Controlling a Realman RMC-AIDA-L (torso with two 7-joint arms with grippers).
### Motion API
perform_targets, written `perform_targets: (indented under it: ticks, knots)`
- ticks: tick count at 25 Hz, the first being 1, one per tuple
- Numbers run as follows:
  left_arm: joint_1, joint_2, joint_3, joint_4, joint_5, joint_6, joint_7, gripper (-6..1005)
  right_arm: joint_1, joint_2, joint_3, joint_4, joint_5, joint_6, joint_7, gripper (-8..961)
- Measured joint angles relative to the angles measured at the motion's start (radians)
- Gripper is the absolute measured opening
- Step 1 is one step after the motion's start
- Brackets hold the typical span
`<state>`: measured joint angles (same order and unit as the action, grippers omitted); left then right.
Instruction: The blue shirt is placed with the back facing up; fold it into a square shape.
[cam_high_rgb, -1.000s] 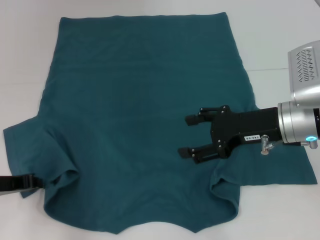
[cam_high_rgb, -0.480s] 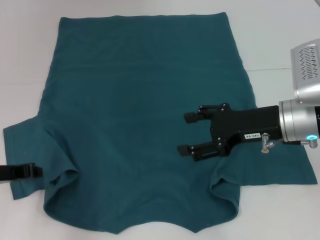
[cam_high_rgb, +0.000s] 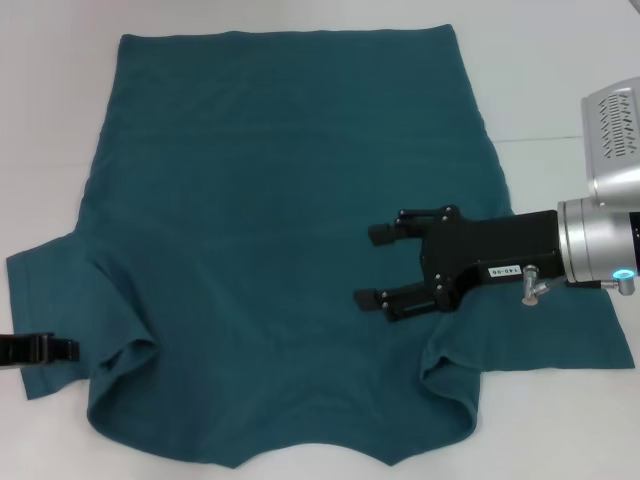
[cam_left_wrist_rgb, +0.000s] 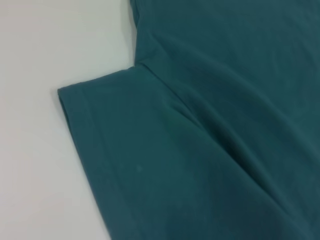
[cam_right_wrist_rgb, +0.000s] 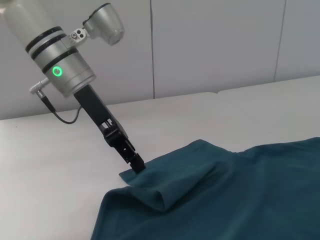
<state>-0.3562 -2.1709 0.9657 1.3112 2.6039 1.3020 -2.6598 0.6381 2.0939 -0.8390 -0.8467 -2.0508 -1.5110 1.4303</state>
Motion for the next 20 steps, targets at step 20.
perform_targets:
  ticks: [20]
  knots:
    - [-0.045,-0.004,0.219,0.051,0.217,0.023,-0.193,622,-0.001,0.002,0.000,0.001,0.000,0.003,-0.014,915]
